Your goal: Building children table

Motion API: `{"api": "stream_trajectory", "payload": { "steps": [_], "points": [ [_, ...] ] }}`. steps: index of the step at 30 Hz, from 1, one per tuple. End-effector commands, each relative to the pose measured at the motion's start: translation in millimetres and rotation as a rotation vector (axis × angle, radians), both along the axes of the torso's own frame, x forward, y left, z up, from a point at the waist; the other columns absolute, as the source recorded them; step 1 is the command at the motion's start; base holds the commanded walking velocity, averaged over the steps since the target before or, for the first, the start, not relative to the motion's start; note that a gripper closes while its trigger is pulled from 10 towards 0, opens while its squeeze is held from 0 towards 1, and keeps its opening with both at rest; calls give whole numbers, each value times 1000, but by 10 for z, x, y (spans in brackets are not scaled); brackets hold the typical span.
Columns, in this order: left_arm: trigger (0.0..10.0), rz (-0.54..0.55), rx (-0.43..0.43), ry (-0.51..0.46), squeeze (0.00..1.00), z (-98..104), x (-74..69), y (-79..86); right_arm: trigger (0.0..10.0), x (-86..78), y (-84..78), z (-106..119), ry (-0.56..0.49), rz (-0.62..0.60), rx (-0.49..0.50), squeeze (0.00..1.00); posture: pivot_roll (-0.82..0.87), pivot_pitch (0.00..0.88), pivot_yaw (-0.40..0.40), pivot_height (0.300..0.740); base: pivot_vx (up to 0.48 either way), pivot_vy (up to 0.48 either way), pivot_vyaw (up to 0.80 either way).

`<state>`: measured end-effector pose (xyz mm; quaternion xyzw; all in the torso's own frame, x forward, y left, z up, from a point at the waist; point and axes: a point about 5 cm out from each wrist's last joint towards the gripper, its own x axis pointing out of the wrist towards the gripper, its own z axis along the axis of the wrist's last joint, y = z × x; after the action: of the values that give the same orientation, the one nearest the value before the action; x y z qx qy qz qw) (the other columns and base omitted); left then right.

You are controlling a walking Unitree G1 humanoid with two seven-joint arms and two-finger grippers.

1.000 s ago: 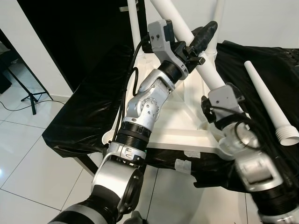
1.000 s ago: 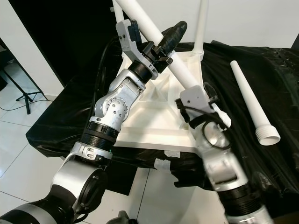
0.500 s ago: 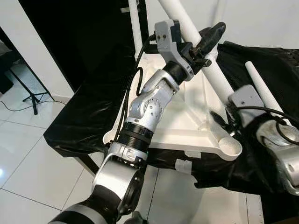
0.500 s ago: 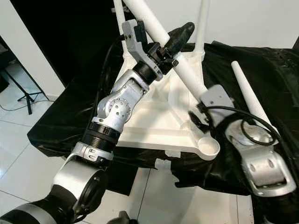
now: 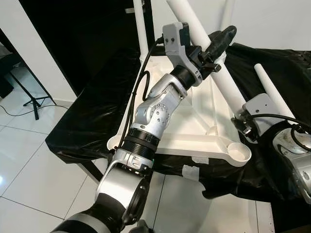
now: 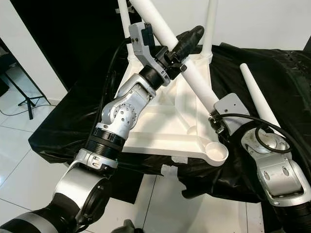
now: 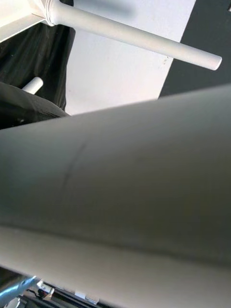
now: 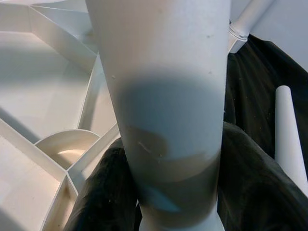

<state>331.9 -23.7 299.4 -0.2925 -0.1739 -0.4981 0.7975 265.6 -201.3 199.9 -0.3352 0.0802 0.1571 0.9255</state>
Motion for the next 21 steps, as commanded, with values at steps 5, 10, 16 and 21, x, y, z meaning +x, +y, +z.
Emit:
{"api": "stream_trajectory", "payload": {
  "steps": [5, 10, 16, 21],
  "points": [
    [10000, -223, -132, -64, 1000, 38, -239, -135, 0, 0, 54, 7, -13, 9, 21, 0, -8, 0, 95, 740, 0, 0, 0],
    [10000, -366, -182, -107, 67, 95, -379, -55, 0, 24, 53, 64, -56, -52, 61, 0, -9, 0, 95, 740, 0, 0, 0],
    [10000, -549, -96, -125, 0, -142, -502, 204, 0, 44, 69, 137, -174, -216, 183, 0, -1, 0, 90, 740, 0, 0, 0],
    [10000, -534, -38, -115, 0, -289, -508, 278, 0, 24, 88, 124, -199, -281, 231, 0, 4, 0, 87, 740, 0, 0, 0]
  ]
}}
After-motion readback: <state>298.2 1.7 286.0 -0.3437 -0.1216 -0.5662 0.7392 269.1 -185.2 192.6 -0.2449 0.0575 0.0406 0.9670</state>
